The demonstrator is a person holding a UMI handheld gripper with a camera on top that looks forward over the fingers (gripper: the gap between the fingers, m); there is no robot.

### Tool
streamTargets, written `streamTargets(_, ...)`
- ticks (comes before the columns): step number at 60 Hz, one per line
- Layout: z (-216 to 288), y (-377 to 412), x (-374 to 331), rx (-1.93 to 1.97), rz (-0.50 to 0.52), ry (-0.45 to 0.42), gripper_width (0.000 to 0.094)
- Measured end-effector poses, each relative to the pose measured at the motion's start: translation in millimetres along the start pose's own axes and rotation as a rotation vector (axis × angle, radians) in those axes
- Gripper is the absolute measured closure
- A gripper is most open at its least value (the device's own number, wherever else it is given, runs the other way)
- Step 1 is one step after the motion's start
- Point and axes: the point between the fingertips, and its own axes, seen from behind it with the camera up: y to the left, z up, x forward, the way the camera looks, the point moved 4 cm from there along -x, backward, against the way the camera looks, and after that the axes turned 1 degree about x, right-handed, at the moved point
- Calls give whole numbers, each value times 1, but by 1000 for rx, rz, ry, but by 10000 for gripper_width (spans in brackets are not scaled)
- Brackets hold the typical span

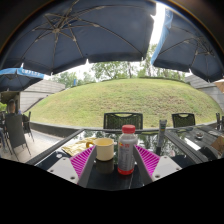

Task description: Pour water

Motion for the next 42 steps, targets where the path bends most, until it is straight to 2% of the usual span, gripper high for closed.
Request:
streamTargets(7, -9, -38, 58, -35, -81, 17, 166)
streamTargets(17, -24, -59, 119, 4, -94, 26, 174)
streamTargets(19, -27, -55, 126, 10, -71, 27, 229)
streamTargets(21, -29, -48, 129, 6, -38, 25, 386)
streamTargets(22, -32, -46, 130, 0, -24, 27, 431)
streamTargets(27, -30, -51, 122, -61, -50, -14, 507)
streamTargets(33, -28, -48, 132, -59, -34, -15, 607)
streamTargets(42, -30, -53, 140, -102, -12, 21, 620)
